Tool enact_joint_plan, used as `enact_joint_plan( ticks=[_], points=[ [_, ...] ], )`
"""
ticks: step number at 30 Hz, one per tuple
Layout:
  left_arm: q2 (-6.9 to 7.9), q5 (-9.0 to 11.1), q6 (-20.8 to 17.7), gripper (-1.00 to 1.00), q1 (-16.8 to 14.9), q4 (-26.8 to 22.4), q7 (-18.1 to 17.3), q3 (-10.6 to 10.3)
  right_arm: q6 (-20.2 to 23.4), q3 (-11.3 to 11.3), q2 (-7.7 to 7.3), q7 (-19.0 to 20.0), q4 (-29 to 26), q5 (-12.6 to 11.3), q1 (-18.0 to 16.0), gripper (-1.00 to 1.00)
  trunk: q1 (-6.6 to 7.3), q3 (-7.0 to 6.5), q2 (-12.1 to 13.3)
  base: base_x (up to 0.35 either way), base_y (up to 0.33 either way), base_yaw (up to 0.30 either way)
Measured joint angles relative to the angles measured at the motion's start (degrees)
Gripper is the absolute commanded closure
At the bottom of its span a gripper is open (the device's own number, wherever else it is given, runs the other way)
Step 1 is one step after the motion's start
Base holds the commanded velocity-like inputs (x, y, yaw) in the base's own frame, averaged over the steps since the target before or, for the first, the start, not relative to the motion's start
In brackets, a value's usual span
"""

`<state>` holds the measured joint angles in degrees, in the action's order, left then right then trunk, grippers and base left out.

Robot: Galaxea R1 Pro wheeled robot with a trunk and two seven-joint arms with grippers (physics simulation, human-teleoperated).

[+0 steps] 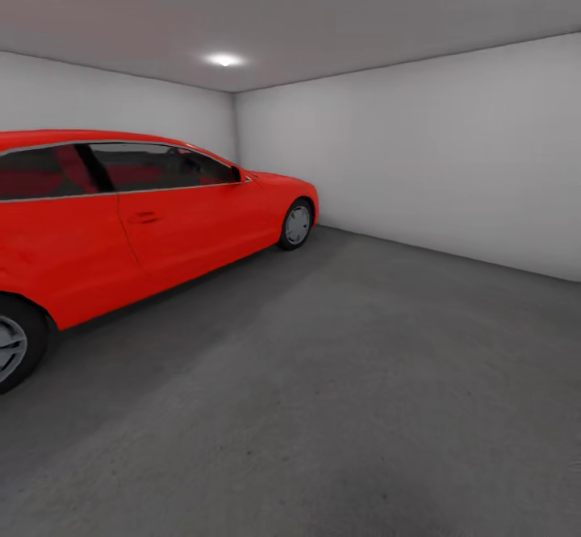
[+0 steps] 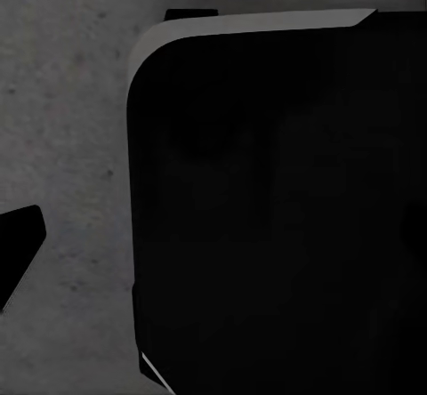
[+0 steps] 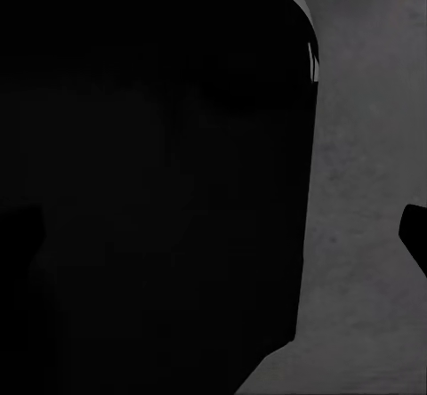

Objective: Move the two storage containers from the living room to the garage. In the garage, place one container on the floor and stack the other container on top of it (either order is fine).

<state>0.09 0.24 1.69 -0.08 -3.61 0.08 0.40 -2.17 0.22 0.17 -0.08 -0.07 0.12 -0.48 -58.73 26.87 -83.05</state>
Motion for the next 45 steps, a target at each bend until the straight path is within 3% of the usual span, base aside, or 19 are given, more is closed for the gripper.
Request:
enact_joint_plan(
  ticks=[45],
  points=[
    [0.09,0.03,0.16,-1.0,0.0,-0.09,-0.09,0.01,-0.07,-0.38,-0.08,0.0,0.0,-0.59,0.0,-1.0,0.0,0.0,0.0,0.0,0.0,-0.236]
  ],
)
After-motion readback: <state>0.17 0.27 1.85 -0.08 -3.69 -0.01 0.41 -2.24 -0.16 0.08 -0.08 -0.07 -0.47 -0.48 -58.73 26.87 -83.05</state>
